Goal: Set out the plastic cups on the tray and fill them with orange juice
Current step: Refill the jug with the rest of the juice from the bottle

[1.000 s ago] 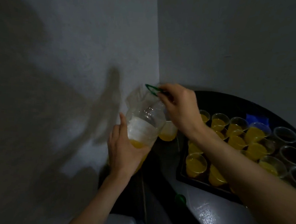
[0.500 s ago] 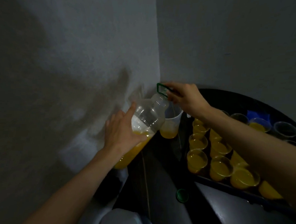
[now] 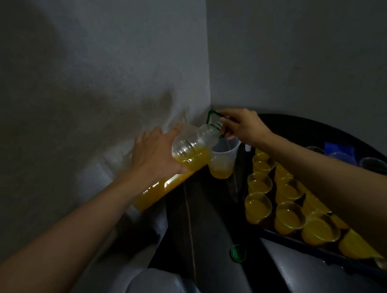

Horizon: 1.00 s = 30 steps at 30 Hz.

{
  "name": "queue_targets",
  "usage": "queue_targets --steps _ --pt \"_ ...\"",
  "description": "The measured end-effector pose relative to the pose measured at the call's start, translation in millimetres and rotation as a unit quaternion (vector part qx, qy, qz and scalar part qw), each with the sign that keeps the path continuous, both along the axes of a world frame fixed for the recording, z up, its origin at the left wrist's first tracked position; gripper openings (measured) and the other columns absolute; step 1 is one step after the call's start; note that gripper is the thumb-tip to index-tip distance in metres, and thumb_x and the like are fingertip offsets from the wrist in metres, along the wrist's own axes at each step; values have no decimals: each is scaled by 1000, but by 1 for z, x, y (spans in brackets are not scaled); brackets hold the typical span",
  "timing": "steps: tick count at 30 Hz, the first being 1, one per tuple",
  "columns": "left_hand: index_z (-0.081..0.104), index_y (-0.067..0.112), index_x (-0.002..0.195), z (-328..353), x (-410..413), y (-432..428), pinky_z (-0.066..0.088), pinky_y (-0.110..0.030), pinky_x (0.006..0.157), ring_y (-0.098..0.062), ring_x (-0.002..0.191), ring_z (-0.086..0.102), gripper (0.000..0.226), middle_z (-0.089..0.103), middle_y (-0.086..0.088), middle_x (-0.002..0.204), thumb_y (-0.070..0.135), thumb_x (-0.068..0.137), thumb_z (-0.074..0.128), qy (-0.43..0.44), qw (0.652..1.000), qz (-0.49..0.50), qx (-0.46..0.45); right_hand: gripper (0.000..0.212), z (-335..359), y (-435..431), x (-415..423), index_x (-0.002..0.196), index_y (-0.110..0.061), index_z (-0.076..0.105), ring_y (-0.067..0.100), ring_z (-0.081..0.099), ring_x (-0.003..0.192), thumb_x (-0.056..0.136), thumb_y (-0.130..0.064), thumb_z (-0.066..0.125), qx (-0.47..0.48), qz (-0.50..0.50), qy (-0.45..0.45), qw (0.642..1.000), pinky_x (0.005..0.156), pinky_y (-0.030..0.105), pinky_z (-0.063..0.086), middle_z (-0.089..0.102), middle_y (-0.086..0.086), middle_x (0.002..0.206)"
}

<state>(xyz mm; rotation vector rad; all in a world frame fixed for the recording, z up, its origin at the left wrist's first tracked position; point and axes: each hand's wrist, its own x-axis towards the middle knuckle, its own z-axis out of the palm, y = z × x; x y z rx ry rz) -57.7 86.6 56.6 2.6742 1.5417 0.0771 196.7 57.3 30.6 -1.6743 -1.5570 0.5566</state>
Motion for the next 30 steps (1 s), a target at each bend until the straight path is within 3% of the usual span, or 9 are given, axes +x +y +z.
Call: queue_targets --steps 6,11,30 --pt "17 43 159 2 3 0 29 -45 112 -33 138 39 119 45 -12 146 56 63 86 16 1000 -1 -2 31 -7 4 -4 132 -15 60 16 71 83 102 -16 51 -21 -8 3 1000 66 21 59 71 9 97" --pt "19 43 159 2 4 1 29 -44 111 -32 137 38 118 46 -10 144 56 63 86 37 999 4 -8 29 -13 4 -7 128 -11 62 19 72 82 101 -15 54 -20 16 -35 999 76 32 61 72 11 96" --pt "24 41 159 22 13 11 31 -44 109 -34 137 40 116 47 -14 145 55 62 85 117 993 -20 4 30 -22 9 -9 130 -10 62 20 72 84 101 -13 54 -31 24 -55 998 81 37 61 72 12 97"
